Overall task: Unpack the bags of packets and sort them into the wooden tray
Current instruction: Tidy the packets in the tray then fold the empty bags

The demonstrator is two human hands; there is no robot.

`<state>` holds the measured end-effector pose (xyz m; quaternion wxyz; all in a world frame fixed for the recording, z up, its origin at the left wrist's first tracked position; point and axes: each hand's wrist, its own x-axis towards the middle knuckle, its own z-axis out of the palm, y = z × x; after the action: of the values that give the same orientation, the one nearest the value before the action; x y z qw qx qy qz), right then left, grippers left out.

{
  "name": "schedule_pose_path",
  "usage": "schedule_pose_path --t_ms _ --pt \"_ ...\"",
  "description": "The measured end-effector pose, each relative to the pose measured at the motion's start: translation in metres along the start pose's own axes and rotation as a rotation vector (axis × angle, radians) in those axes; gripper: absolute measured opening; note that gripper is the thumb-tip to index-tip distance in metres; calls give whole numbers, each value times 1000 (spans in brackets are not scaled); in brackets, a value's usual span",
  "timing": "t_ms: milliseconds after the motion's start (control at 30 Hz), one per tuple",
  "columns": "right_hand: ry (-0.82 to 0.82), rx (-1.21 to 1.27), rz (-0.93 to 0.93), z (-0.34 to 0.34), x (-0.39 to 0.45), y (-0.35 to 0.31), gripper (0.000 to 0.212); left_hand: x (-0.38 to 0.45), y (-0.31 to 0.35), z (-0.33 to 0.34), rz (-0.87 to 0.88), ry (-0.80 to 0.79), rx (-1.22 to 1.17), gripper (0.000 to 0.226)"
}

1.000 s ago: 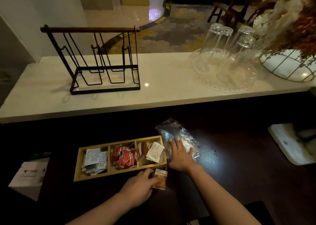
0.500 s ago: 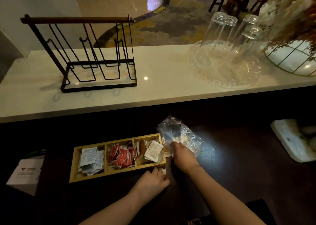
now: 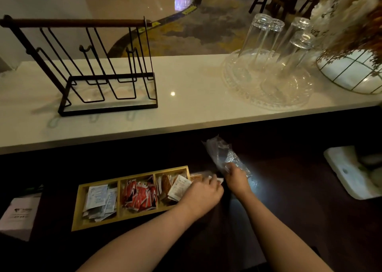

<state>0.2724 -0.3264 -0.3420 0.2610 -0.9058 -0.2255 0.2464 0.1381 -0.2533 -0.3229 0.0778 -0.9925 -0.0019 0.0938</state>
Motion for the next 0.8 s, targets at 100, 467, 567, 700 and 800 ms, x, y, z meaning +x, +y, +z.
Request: schedule_pose_path --t_ms 100,467,567,700,800 --pt "1 26 33 1 2 2 32 25 -3 13 -195 -181 -46 53" --pt "-28 97 52 0 -1 -8 28 62 12 40 -74 -383 136 47" --pt "-19 77 30 -2 -5 -11 25 60 11 42 -59 -373 157 45" --pt "-32 70 33 2 -7 -11 31 55 8 27 -58 -329 85 43" --pt "-61 87 45 5 -6 -9 43 49 5 7 -27 -271 -14 38"
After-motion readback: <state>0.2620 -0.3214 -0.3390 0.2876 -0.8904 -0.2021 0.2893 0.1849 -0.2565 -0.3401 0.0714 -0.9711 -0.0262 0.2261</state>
